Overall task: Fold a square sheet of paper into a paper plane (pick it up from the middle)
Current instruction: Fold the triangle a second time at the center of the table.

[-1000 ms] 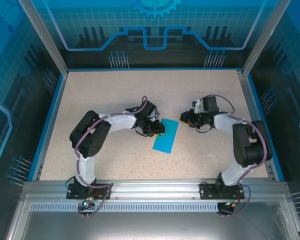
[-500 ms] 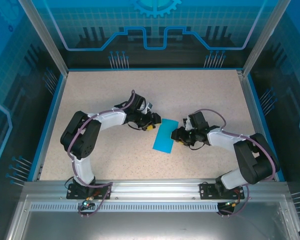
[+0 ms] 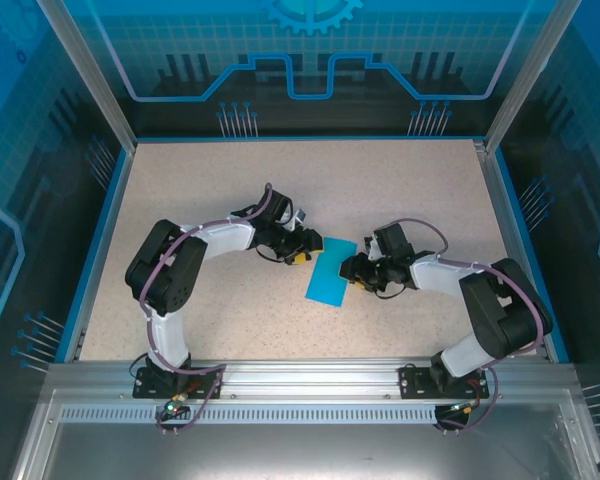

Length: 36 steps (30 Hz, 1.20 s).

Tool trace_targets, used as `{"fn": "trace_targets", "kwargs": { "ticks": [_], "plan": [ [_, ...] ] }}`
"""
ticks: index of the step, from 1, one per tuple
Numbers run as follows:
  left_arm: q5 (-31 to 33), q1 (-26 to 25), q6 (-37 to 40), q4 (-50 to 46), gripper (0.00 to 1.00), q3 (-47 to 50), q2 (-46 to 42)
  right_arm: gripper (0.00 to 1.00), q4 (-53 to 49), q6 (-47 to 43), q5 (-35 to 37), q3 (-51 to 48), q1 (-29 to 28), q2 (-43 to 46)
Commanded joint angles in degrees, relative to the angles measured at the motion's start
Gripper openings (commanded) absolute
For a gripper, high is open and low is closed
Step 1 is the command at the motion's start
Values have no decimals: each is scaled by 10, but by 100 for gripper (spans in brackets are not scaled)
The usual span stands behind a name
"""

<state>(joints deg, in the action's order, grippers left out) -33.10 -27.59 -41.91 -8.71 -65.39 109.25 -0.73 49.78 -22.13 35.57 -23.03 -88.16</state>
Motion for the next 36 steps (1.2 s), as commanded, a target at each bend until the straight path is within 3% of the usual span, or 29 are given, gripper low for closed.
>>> {"fn": "trace_targets", "kwargs": {
  "ticks": [1, 13, 23, 30, 36],
  "plan": [
    [-17, -6, 6, -9, 54, 11, 11, 44, 16, 4, -15, 12, -11, -10],
    [-14, -11, 4, -11, 54, 4, 18, 44, -1, 8, 4, 13, -13, 25],
    [-14, -13, 9, -18, 54, 1, 23, 43, 57, 26, -21, 4, -14, -18],
    [-13, -14, 15, -27, 54, 6, 24, 43, 11, 8, 19, 1, -11, -21],
    [-13, -17, 22, -38, 54, 2, 26, 43, 18, 4, 13, -5, -8, -37]
  ]
}}
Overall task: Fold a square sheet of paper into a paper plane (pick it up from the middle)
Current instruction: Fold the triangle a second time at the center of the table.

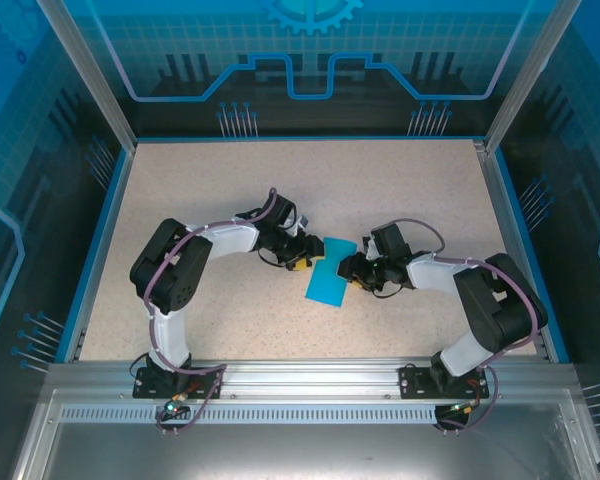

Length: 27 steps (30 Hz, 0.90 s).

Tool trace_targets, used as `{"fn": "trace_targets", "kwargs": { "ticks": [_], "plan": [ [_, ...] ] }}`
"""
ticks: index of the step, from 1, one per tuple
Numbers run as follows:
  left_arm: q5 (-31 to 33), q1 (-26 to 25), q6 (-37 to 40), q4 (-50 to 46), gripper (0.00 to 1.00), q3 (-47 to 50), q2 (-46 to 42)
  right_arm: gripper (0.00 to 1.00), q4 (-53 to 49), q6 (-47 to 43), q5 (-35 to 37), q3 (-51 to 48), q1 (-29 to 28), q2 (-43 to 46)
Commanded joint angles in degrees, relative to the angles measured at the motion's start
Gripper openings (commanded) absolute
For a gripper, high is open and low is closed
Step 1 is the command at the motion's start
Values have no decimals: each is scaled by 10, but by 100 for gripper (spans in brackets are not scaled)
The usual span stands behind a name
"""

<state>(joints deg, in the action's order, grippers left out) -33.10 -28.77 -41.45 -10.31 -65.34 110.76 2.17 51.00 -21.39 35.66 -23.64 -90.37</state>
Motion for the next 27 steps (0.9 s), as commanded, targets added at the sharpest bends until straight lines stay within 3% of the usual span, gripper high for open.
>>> {"fn": "trace_targets", "kwargs": {
  "ticks": [1, 17, 27],
  "plan": [
    [-14, -5, 19, -24, 55, 0, 12, 43, -7, -9, 5, -8, -2, -18],
    [-4, -11, 21, -34, 55, -7, 19, 43, -19, -4, -10, 2, 0, 51],
    [-4, -16, 21, -36, 55, -12, 22, 43, 8, -3, -10, 0, 0, -11]
  ]
}}
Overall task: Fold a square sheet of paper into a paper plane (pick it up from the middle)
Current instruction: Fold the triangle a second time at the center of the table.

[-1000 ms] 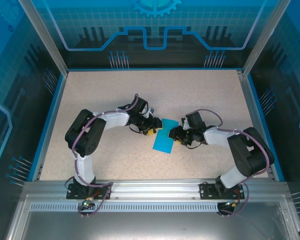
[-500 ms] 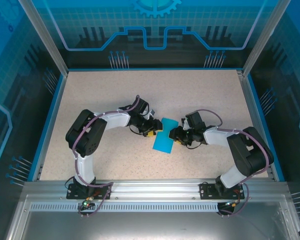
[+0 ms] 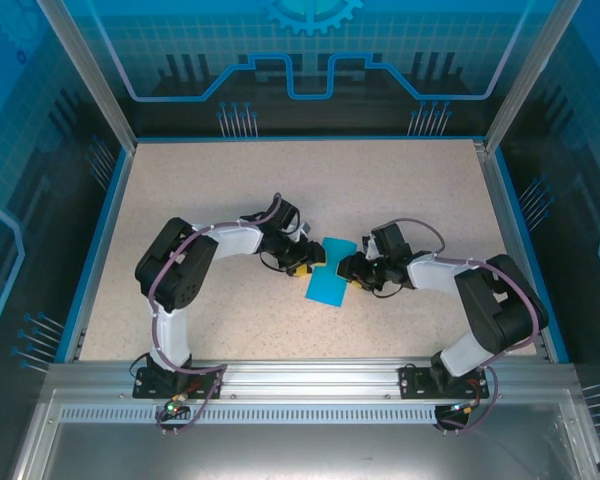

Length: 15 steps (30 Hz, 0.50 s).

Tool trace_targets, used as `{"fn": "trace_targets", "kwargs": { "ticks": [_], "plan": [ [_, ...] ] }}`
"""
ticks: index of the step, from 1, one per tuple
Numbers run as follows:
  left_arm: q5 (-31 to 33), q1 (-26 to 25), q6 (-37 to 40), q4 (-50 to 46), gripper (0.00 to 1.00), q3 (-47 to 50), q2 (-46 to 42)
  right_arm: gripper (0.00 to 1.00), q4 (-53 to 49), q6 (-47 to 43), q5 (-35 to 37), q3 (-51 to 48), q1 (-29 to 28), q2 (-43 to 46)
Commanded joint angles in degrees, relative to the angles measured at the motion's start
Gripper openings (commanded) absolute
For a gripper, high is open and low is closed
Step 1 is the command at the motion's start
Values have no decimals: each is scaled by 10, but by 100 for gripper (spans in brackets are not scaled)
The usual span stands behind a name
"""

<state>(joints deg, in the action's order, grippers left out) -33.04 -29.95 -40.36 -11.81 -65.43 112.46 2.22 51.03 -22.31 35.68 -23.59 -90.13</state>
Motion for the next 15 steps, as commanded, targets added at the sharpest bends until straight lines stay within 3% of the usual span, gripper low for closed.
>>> {"fn": "trace_targets", "kwargs": {
  "ticks": [1, 15],
  "plan": [
    [-4, -5, 10, -22, 55, -11, 5, 43, 9, -3, 0, -5, 0, -14],
    [-17, -6, 17, -28, 55, -20, 10, 42, 14, -6, 8, -32, 10, -13]
  ]
}}
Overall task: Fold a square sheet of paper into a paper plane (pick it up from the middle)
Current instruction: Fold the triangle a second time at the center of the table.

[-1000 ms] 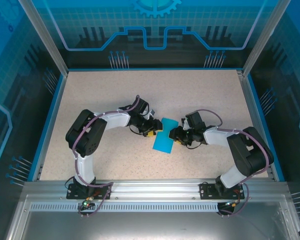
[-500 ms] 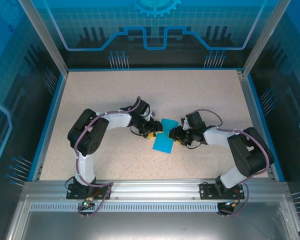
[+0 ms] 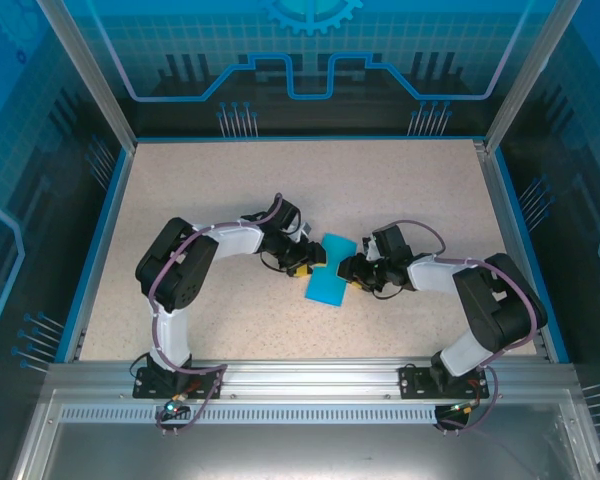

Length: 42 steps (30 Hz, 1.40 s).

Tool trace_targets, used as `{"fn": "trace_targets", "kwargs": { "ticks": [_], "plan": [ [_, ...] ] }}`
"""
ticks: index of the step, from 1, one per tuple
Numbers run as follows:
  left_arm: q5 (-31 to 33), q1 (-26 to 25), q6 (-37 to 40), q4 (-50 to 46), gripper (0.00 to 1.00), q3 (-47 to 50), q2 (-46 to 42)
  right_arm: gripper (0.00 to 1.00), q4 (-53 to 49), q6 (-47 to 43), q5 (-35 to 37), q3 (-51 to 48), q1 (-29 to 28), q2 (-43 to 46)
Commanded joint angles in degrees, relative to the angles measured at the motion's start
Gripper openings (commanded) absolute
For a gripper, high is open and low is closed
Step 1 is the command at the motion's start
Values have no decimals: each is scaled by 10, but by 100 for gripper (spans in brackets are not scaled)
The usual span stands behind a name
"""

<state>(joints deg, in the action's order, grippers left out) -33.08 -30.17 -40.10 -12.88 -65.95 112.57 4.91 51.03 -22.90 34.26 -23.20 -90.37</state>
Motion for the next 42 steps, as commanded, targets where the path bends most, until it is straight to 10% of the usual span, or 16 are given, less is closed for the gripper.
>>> {"fn": "trace_targets", "kwargs": {
  "ticks": [1, 33, 42],
  "plan": [
    [-19, -5, 13, -15, 55, -15, 9, 42, -13, -7, 13, -17, 7, -11],
    [-111, 14, 68, -23, 47, -82, 33, 43, -26, -18, 2, -5, 20, -10],
    [-108, 17, 78, -39, 23, -88, 40, 44, -32, -26, -2, -4, 19, 37]
  ]
}}
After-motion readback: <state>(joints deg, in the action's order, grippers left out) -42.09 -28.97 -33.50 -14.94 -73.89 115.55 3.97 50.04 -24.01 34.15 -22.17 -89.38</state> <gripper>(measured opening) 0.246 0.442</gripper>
